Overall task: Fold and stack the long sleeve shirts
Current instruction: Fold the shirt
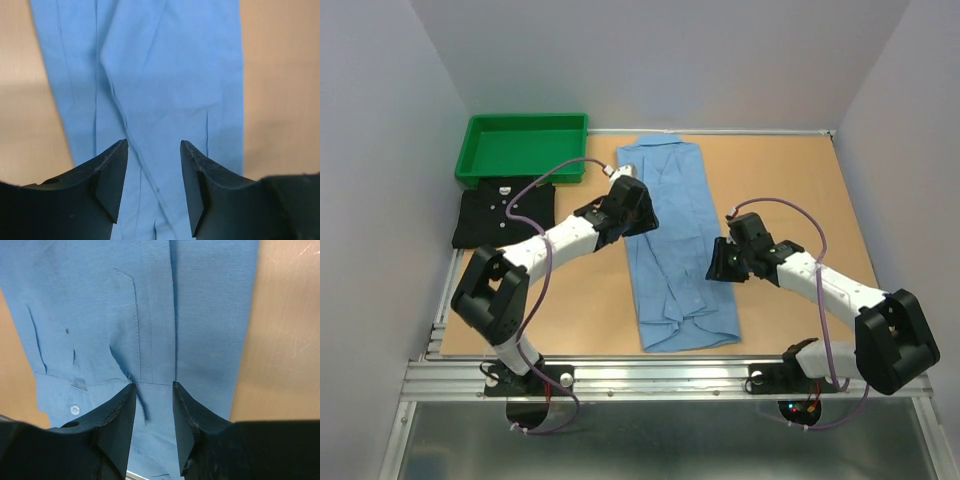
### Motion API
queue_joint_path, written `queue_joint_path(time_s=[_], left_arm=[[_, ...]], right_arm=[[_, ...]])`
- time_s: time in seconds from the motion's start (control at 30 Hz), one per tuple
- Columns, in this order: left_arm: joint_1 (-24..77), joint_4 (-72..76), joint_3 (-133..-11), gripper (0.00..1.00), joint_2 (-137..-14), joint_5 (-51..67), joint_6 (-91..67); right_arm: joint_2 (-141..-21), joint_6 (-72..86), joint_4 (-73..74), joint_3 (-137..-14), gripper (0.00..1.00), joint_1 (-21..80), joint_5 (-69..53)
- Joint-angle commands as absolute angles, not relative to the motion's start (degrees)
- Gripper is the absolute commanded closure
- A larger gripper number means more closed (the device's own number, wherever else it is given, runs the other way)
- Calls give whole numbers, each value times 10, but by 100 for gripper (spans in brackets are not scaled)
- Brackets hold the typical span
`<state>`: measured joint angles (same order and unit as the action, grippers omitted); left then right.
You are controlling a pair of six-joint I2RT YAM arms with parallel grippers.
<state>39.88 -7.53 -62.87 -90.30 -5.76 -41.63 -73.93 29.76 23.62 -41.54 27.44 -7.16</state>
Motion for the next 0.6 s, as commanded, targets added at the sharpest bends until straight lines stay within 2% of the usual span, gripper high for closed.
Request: queue_joint_path(time_s=[0.0, 0.2, 0.3, 0.5, 0.57], left_arm=[[360, -34, -702, 49, -966, -44, -381], [313, -30, -777, 61, -1091, 10, -366], [306, -29, -786, 67, -1114, 28, -361], [305, -28, -773, 69, -1149, 26, -352], [303, -34, -766, 76, -1155, 8, -351]], right_arm=[[-714, 291, 221, -415, 59, 272, -87], [-687, 294, 221, -402, 59, 272, -87], [-682, 298, 221, -396, 59, 272, -89], [-682, 297, 221, -383, 59, 272, -82], [-684, 294, 221, -384, 59, 272, -82]])
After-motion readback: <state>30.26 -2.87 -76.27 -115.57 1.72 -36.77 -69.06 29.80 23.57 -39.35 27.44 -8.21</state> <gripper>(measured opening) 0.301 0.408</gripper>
